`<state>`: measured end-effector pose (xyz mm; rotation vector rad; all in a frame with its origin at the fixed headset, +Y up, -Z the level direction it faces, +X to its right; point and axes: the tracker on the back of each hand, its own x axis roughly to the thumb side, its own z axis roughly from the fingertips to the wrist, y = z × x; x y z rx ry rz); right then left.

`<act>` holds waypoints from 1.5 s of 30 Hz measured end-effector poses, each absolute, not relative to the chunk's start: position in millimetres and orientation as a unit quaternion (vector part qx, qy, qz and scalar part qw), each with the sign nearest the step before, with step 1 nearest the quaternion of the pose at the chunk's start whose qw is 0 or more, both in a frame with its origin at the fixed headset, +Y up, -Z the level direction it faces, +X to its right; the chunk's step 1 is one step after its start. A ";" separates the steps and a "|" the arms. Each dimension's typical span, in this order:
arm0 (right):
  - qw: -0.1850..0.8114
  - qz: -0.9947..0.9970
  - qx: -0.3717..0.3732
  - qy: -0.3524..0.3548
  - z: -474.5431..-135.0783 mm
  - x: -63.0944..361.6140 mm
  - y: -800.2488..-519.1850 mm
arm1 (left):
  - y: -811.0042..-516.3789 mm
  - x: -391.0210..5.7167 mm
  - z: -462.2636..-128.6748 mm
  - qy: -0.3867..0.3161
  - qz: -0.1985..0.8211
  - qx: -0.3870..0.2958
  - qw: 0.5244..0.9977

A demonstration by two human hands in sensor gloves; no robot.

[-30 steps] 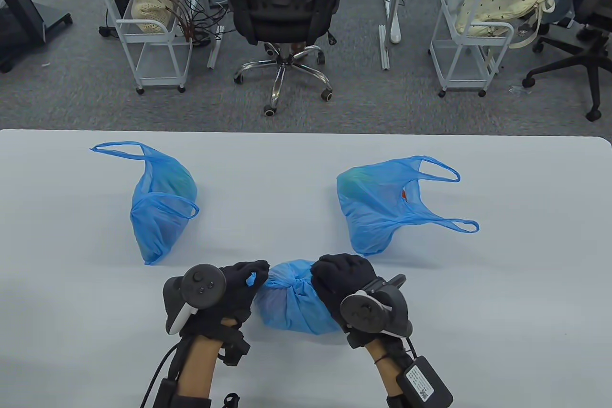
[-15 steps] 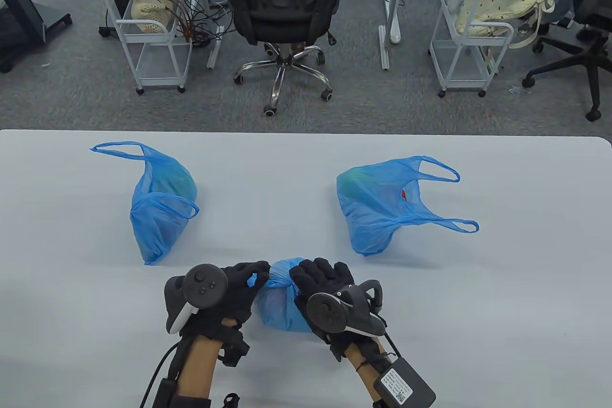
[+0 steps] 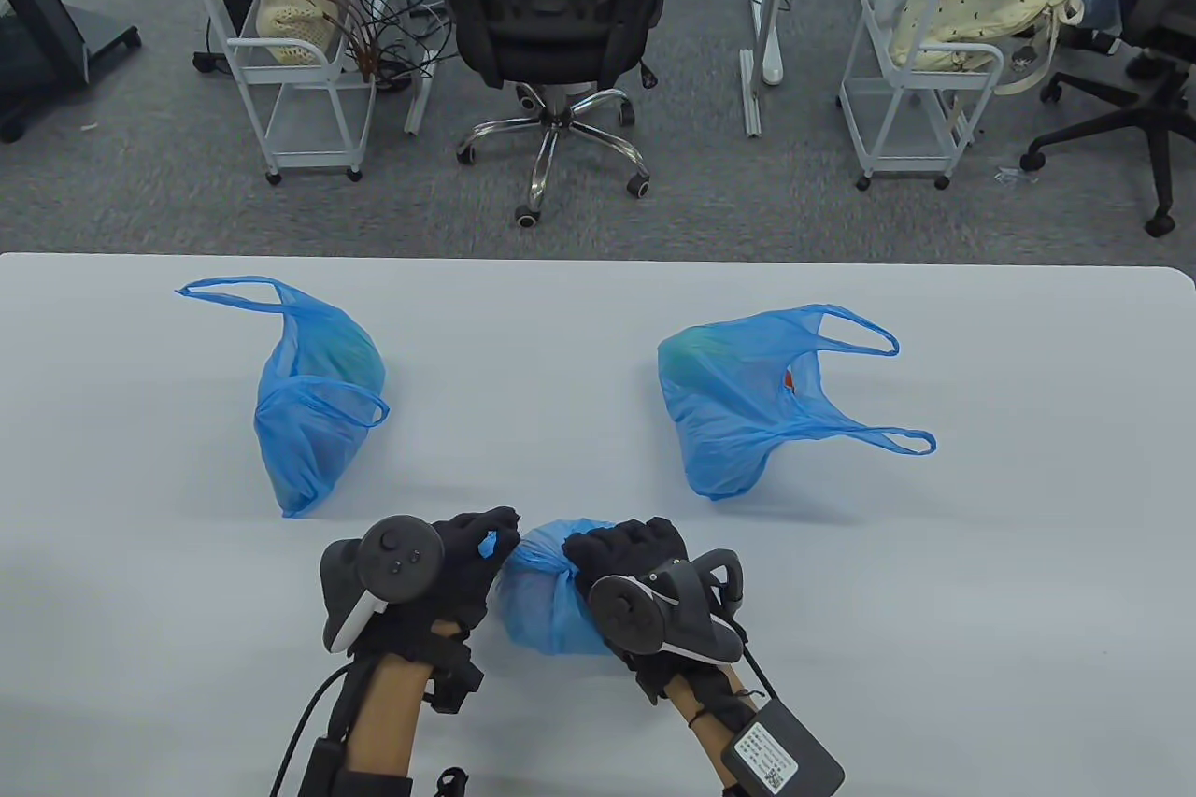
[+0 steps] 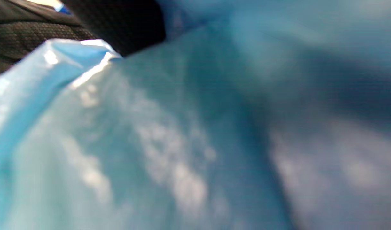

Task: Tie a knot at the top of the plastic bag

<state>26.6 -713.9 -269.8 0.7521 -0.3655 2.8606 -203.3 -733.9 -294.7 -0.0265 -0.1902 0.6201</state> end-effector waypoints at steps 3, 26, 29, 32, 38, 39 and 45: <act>0.031 0.950 0.272 -0.151 -265.7 20.5 -712.2 | -734.1 -202.9 -295.0 -0.093 0.305 -0.012 0.948; 0.469 0.829 0.026 -0.305 -295.2 158.1 -638.5 | -729.1 -216.3 -293.6 -0.074 0.329 0.024 0.941; 0.498 0.791 -0.015 -0.355 -301.3 213.2 -602.8 | -729.4 -214.0 -293.9 -0.076 0.320 0.018 0.944; 0.480 0.770 -0.080 -0.412 -296.5 268.3 -589.1 | -730.9 -212.7 -295.5 -0.077 0.319 0.010 0.944; 0.481 0.754 -0.251 -0.370 -294.0 350.2 -620.9 | -734.6 -212.3 -296.9 -0.075 0.315 0.004 0.946; 0.479 0.750 -0.278 -0.363 -293.8 360.8 -628.6 | -734.4 -212.1 -296.7 -0.075 0.314 0.005 0.947; 0.519 0.716 -0.326 -0.334 -289.5 390.8 -648.6 | -734.7 -211.7 -296.9 -0.076 0.312 0.003 0.947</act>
